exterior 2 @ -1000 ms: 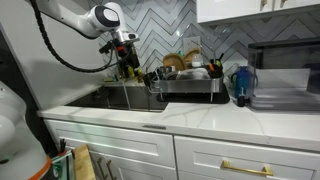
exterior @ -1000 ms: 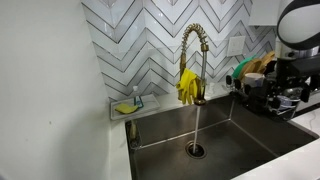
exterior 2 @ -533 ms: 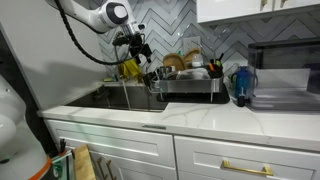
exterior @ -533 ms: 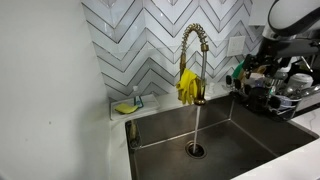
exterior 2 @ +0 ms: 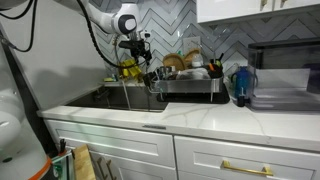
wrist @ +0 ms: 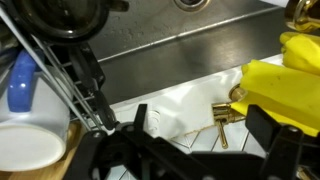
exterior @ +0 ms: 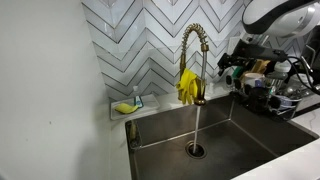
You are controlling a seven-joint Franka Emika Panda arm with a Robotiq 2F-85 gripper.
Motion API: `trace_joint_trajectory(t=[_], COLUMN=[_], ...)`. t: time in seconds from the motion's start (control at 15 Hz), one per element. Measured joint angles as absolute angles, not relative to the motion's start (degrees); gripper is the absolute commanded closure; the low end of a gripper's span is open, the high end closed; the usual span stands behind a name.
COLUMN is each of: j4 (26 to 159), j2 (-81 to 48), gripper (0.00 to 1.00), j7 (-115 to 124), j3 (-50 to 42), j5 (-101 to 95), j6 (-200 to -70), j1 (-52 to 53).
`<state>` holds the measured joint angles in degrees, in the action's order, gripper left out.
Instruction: Close the faucet.
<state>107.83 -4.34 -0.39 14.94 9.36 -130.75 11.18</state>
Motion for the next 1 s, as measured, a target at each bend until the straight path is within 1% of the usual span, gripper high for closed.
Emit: trace_joint_trajectory(t=[0.33, 0.8, 1.0], j4=[106.42, 102.44, 99.33], j2=[-5.75, -9.72, -13.26], gripper=[0.0, 0.0, 0.0], j7=[-1.14, -23.78, -27.73], j3=[14.93, 16.23, 16.76], j5=[9.85, 22.2, 25.0], j6=[-130.75, -133.89, -133.54], j1=[11.3, 11.24, 11.05])
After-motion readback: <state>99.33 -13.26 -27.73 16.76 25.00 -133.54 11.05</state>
